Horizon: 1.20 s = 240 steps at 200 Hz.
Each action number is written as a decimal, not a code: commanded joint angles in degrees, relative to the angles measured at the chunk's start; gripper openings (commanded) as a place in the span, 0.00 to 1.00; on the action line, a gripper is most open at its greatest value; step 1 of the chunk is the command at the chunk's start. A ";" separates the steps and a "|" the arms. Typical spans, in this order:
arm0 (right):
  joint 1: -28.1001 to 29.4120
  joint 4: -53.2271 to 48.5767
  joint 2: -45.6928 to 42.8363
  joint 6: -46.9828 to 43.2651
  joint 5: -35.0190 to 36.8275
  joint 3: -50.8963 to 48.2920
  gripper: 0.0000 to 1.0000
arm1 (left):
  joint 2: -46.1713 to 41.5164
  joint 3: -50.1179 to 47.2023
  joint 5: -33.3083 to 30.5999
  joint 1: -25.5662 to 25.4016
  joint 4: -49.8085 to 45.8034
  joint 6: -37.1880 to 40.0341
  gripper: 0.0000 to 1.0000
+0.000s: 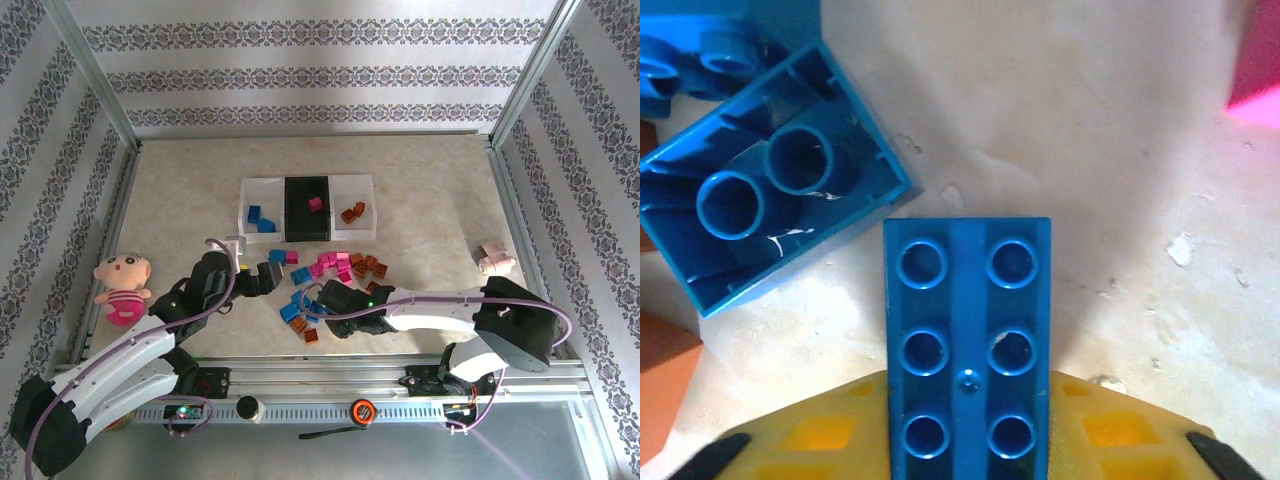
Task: Sort the legos into containers by color
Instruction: Pick up the lego from the bottom-center of the table, then place the lego in the container.
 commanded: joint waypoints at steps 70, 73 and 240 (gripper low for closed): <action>-8.76 2.75 -7.29 -11.20 -8.52 12.17 0.19 | -14.57 0.22 -14.37 -0.41 -11.07 1.42 1.00; -9.10 3.26 -6.12 -11.55 -9.06 13.42 0.19 | -14.89 0.11 -14.31 -0.41 -11.14 1.43 1.00; -19.26 5.11 44.00 -5.99 -13.51 71.05 0.58 | -15.73 -2.65 -9.46 -0.41 -13.32 -1.76 1.00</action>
